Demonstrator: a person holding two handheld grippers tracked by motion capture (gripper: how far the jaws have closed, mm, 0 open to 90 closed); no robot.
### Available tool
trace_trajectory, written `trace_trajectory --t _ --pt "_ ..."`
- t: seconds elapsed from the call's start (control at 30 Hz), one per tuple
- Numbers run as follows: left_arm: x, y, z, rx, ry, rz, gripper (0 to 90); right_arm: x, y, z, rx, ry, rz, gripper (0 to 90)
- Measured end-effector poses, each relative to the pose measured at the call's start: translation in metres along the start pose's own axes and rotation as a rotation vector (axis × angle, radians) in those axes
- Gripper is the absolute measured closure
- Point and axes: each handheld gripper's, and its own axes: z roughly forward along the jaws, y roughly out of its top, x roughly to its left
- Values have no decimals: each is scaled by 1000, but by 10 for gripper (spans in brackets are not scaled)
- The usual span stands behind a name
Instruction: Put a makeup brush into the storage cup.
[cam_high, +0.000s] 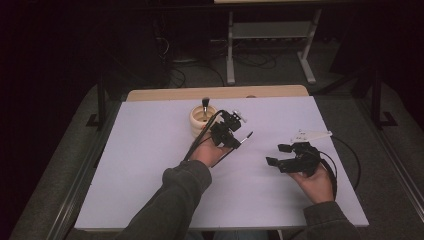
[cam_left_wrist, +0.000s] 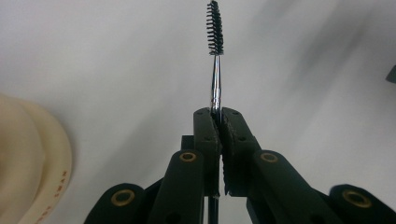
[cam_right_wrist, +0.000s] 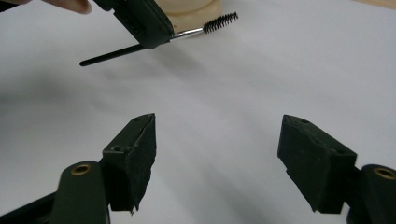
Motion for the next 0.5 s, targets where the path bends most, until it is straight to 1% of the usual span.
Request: trace_trajectory --t 0.2,0.23,0.33,0.4,0.43,0.47,0.5 --pt "5 -8 -11 -34 -14 -7 860 5 2 4 1 15 -18 269" --pt "6 -10 -13 -36 -14 0 860 6 3 4 6 18 -14 269" --pt "9 -15 -19 -59 -19 -14 860 9 4 5 3 23 -16 270" --pt "12 -18 -23 -58 -17 -11 860 11 4 6 3 26 -17 270" --pt "13 -20 -24 -65 -23 -15 860 11 5 7 4 27 -26 270" --pt "13 -21 -26 -78 -25 -22 860 12 5 8 8 27 -24 270" --pt "14 -23 -28 -75 -23 -15 860 13 6 8 9 29 -30 270"
